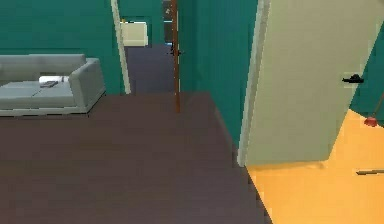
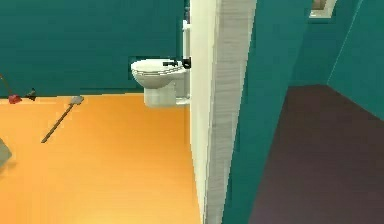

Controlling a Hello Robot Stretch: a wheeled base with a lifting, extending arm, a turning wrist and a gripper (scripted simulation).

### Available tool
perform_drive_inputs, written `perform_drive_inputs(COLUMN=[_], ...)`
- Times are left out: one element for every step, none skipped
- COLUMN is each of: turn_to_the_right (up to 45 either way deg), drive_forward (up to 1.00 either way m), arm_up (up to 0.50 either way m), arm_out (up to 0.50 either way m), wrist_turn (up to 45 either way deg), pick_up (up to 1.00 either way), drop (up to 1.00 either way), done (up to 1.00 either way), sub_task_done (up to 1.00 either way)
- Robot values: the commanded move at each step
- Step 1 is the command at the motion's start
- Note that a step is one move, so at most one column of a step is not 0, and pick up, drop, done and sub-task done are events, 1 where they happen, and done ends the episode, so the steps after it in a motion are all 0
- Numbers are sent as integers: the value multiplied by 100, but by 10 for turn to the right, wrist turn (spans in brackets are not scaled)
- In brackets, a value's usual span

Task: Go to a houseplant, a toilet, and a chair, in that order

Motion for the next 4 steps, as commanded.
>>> perform_drive_inputs(turn_to_the_right=[450,180,0,0], drive_forward=[0,0,100,65], arm_up=[0,0,0,0], arm_out=[0,0,0,0], wrist_turn=[0,0,0,0], pick_up=[0,0,0,0], drop=[0,0,0,0], done=[0,0,0,0], sub_task_done=[0,0,0,0])
